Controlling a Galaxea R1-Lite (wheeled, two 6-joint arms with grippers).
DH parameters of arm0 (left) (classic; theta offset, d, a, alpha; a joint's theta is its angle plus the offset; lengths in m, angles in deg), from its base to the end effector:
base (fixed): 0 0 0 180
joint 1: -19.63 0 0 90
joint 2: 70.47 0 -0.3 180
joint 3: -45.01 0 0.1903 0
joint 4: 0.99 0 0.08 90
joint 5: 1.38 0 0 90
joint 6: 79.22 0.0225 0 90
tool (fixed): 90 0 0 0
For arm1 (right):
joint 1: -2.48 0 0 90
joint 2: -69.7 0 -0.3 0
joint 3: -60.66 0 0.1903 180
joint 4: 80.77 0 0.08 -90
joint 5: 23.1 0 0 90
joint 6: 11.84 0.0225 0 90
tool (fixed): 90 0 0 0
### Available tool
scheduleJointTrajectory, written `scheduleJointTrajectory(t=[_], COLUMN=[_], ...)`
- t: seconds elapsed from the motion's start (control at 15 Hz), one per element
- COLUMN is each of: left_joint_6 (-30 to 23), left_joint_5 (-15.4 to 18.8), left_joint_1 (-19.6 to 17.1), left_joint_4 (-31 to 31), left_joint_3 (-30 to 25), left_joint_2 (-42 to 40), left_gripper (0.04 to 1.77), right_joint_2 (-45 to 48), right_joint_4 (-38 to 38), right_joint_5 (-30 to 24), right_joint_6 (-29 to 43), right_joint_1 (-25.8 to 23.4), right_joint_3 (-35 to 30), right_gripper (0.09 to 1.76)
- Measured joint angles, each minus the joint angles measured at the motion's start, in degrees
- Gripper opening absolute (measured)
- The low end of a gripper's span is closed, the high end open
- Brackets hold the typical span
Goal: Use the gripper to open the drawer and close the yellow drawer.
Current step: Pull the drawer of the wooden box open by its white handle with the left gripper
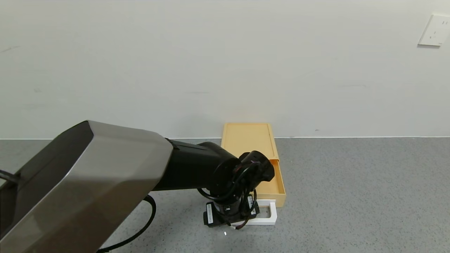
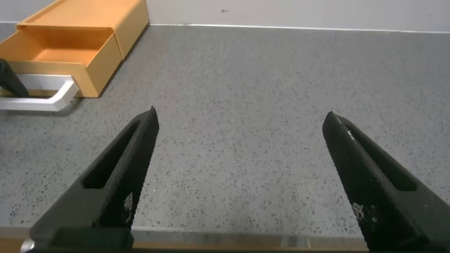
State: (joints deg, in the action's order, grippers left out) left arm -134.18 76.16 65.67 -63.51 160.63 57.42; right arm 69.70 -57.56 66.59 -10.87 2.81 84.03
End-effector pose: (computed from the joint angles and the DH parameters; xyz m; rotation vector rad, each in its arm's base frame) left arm 0.2790 -0.2824 0.0979 -0.1873 1.2302 0.0874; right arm -0.0228 0.0000 0.0758 0.0169 -0.0027 0.0112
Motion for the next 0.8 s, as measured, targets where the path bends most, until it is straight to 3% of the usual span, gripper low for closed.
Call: scheduleJointTrajectory(t=[0.8], left_joint_6=[-1.0], left_joint_5=[0.1], left_joint_1=[1.6], left_joint_4=[1.5], left_joint_3=[-3.8], left_joint_2=[-1.9], left_gripper=[1.72], right_joint_2=[0.0], right_joint_4=[0.0], right_joint_5=[0.0], right_joint_6=[0.0], right_joint_1=[0.0], right_joint_3=[0.0], right_gripper=[1.71])
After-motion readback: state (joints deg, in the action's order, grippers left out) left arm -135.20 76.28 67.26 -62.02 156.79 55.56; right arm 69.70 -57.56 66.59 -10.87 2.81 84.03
